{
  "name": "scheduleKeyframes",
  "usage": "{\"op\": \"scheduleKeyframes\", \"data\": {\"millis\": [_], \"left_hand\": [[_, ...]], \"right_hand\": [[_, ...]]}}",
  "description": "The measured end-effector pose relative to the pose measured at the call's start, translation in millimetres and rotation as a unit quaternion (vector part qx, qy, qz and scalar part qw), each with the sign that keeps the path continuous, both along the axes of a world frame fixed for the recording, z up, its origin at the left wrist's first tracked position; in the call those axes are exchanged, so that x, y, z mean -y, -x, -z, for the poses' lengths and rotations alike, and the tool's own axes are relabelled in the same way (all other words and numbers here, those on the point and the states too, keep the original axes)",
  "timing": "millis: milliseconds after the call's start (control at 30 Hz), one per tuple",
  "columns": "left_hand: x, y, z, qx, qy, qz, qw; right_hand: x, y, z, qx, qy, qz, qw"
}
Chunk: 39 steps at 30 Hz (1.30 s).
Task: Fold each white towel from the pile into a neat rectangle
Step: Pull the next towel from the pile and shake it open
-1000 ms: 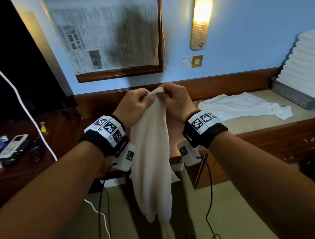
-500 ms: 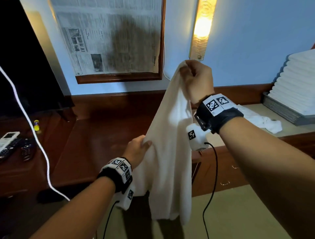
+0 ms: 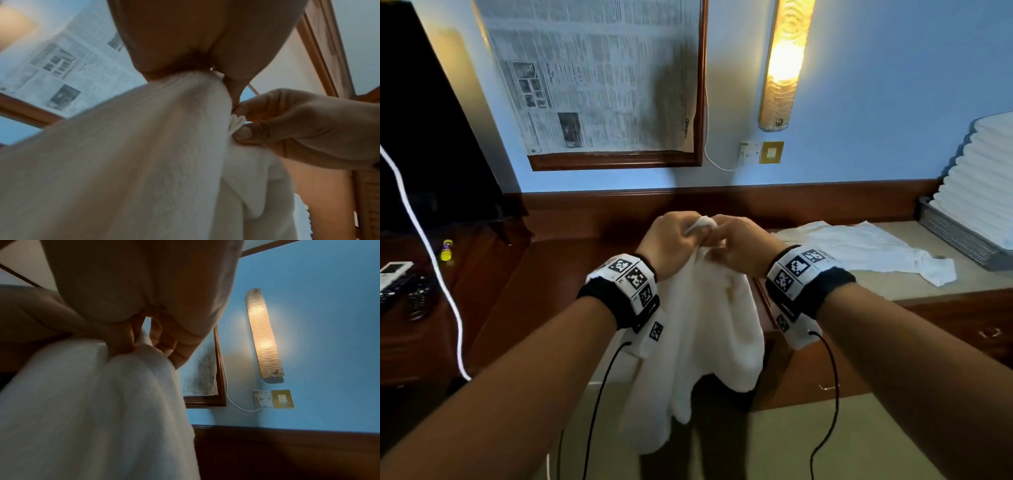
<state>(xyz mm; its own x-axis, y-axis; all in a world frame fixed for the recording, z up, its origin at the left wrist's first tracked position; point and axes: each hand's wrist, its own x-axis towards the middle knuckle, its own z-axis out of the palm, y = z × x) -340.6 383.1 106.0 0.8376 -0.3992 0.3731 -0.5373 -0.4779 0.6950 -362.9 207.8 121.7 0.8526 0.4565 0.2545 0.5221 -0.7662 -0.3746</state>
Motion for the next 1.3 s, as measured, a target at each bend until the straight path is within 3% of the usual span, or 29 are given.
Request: {"op": "scheduleKeyframes", "data": {"millis": [133, 233, 367, 533, 700, 933, 1100, 1300], "left_hand": [[-5.4, 4.1, 13.4, -0.025, 0.116, -0.024, 0.993], [-17.5, 12.2, 41.5, -0.093, 0.176, -0.057, 0.978], [-30.0, 23.0, 89.7, -0.139, 0.145, -0.140, 0.970], [-58.6, 27.4, 148.6, -0.156, 0.021, -0.196, 0.968], [-87.3, 40.3, 144.0, -0.167, 0.048, -0.271, 0.947], [-126.8, 24.8, 91.3, -0.044, 0.228, -0.362, 0.903], [-155.8, -2.5, 64.5, 0.030, 0.187, -0.408, 0.893], [-186.4, -27.8, 53.5, -0.034, 0.070, -0.427, 0.901]], "right_hand": [[8.5, -13.5, -4.2, 0.051, -0.011, -0.005, 0.999], [11.7, -25.1, -16.6, 0.101, -0.056, 0.017, 0.993], [19.2, -44.2, -42.6, 0.139, -0.176, 0.040, 0.974], [39.5, -72.0, -57.1, 0.127, -0.251, 0.113, 0.953], [75.4, -87.8, -41.2, 0.101, -0.211, 0.195, 0.952], [107.9, -103.9, 17.7, -0.073, -0.104, 0.273, 0.954], [94.0, -93.6, 49.9, -0.146, -0.089, 0.247, 0.954], [86.9, -77.3, 88.9, -0.170, -0.111, 0.229, 0.952]]}}
